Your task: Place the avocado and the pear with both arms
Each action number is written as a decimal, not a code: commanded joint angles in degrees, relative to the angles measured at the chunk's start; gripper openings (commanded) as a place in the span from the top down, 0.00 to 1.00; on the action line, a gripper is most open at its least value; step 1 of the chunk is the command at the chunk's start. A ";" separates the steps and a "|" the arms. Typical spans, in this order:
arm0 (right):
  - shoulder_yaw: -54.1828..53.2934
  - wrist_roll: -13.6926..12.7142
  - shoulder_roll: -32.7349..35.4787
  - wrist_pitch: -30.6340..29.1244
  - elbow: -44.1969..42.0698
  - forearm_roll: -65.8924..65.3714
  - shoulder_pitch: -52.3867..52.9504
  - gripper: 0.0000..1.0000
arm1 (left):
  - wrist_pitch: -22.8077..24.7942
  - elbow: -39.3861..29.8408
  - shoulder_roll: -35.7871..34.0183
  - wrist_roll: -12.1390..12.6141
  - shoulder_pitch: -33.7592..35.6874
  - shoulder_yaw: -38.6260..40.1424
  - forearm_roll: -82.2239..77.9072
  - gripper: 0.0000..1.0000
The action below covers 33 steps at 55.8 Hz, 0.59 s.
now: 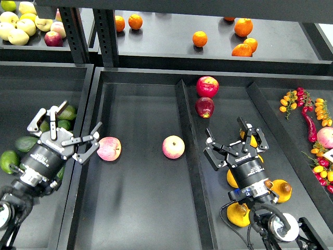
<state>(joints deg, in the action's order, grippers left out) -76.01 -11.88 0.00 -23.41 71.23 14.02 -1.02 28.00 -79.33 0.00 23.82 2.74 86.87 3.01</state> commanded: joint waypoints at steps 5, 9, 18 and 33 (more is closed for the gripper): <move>1.47 0.46 0.00 0.74 -0.04 -0.57 0.23 0.01 | -2.16 0.41 0.00 -3.69 4.03 -0.38 -0.11 0.01; 2.70 0.46 0.00 0.74 -0.56 -0.57 0.23 0.01 | -2.16 0.76 0.00 -4.83 3.86 -1.09 -0.11 0.01; 3.23 0.63 0.00 0.65 -1.09 -0.57 0.23 0.01 | -2.16 0.85 0.00 -9.41 2.54 -4.60 -0.11 0.00; 2.97 0.90 0.00 -0.05 -0.83 -0.30 -0.04 0.01 | -1.54 0.06 0.00 -10.11 -5.37 -8.30 0.15 0.00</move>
<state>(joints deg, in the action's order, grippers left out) -72.91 -11.08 0.00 -23.30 70.15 13.56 -0.86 26.08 -79.09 0.00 13.77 0.24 79.56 3.03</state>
